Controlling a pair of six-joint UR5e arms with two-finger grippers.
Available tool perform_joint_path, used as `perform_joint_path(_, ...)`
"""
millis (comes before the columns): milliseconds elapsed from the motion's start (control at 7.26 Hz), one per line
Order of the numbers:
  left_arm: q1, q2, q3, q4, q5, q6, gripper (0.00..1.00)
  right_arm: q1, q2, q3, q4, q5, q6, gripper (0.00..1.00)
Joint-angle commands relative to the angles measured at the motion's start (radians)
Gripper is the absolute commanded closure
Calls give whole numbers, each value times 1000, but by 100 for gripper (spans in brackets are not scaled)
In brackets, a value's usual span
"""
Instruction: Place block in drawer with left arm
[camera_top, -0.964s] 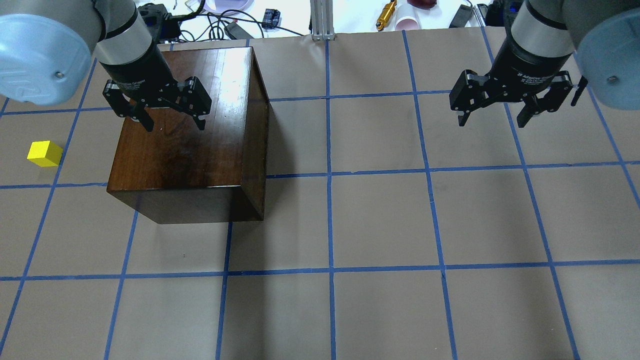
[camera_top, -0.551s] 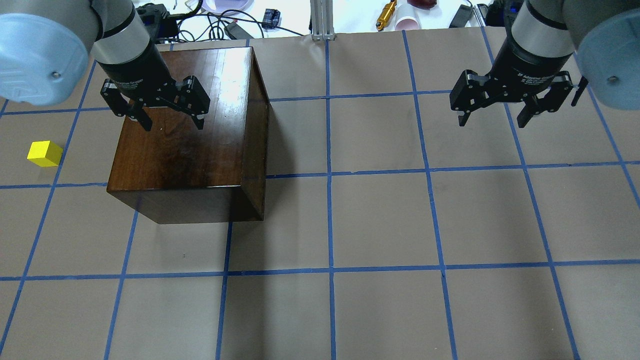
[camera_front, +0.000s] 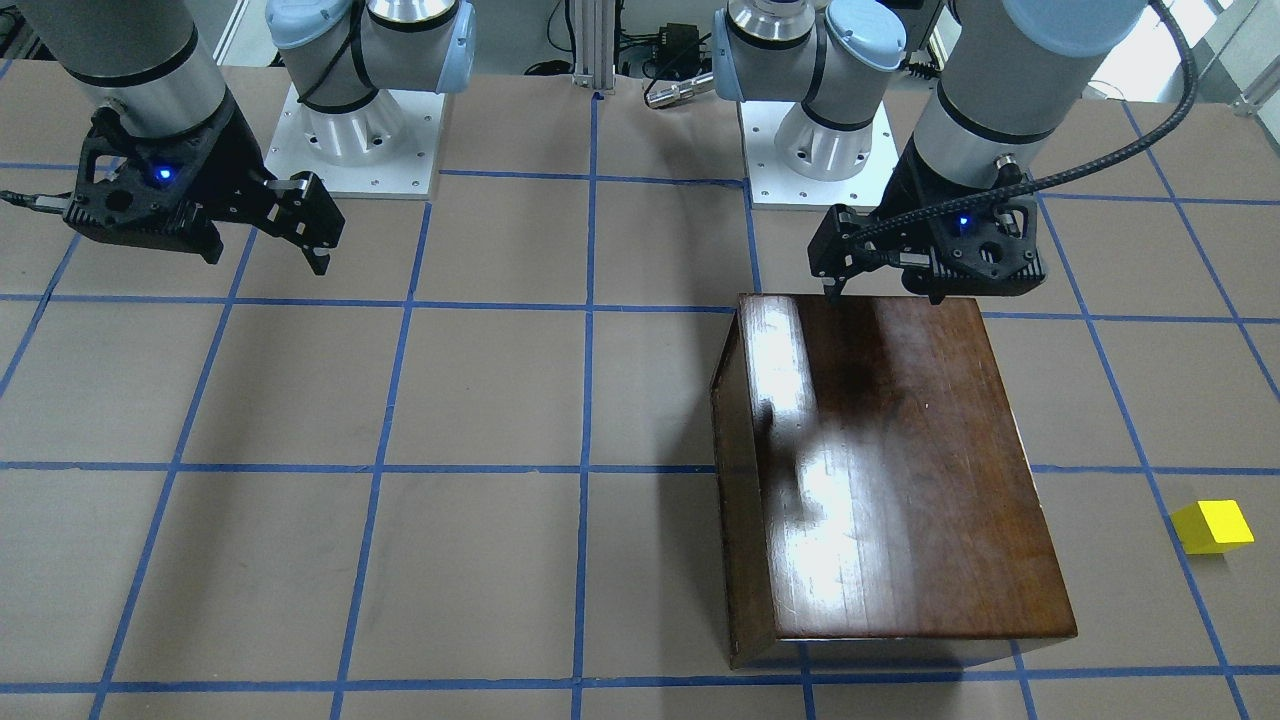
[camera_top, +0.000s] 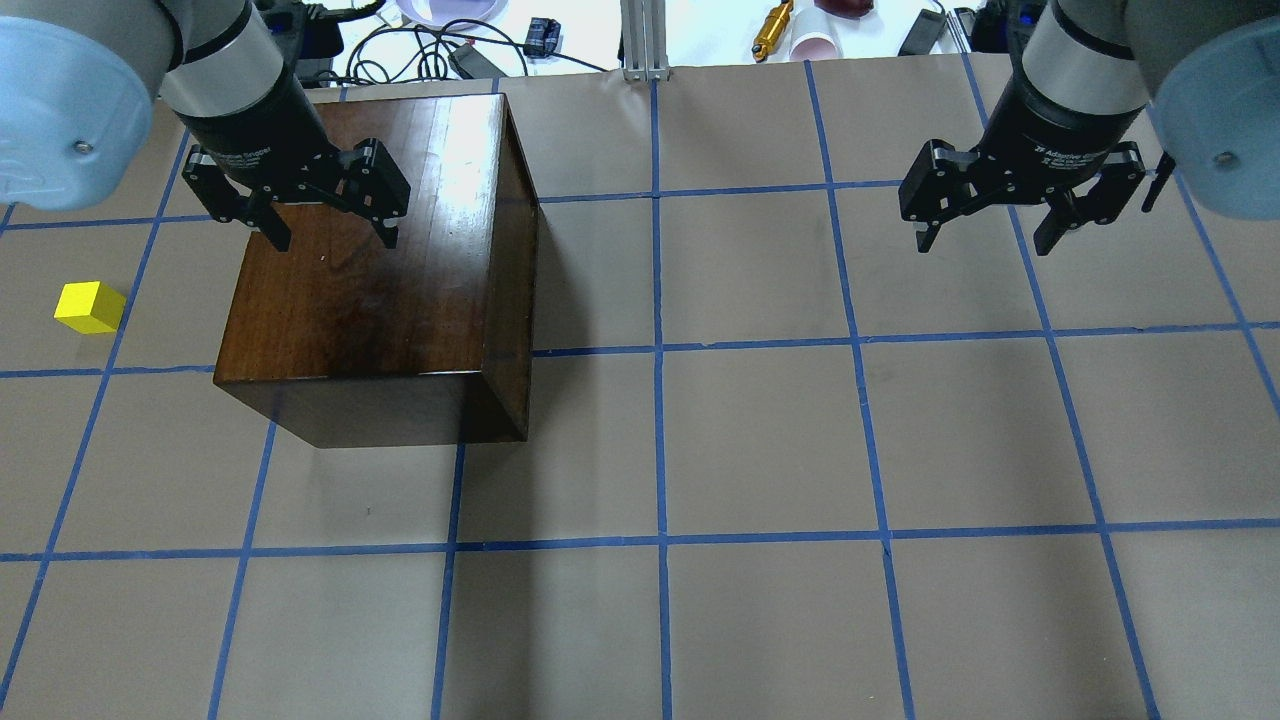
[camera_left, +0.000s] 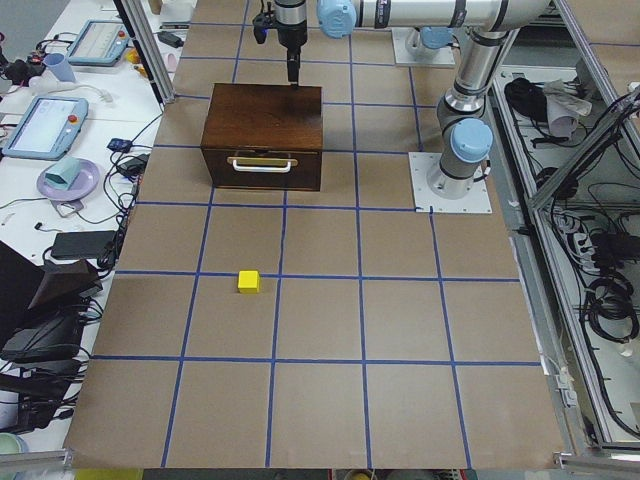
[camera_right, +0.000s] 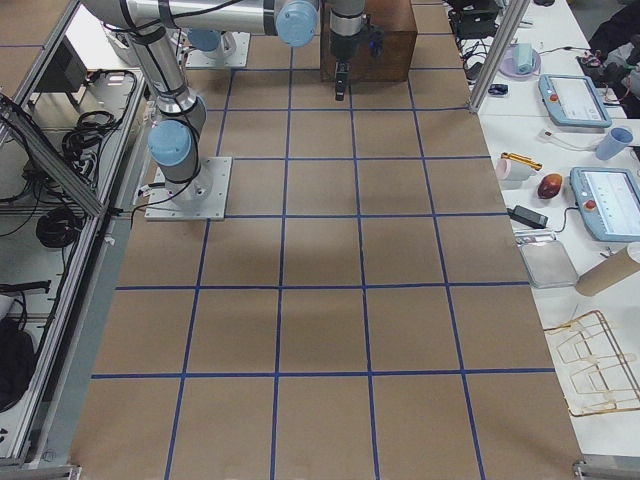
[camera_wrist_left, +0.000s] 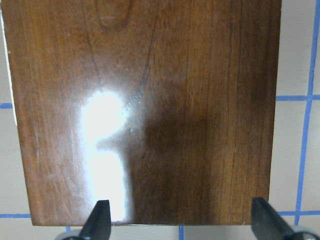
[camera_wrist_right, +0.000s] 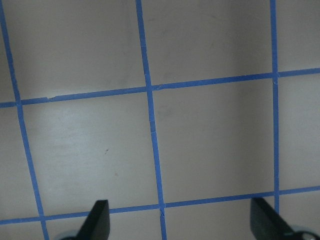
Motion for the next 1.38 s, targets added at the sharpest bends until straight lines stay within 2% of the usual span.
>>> perform_joint_path(0,-2,4,-3,-1,4,-1,0,0,0,0,0,0,0,0)
perform_joint_path(964,21,-8,-14,0,-4,10,0,0,0,0,0,0,0,0)
perform_joint_path(1102,75,-11,-5,-1,-19,14,0,0,0,0,0,0,0,0)
perform_joint_path(1240,143,-14,0,-1,-81,23,0,0,0,0,0,0,0,0)
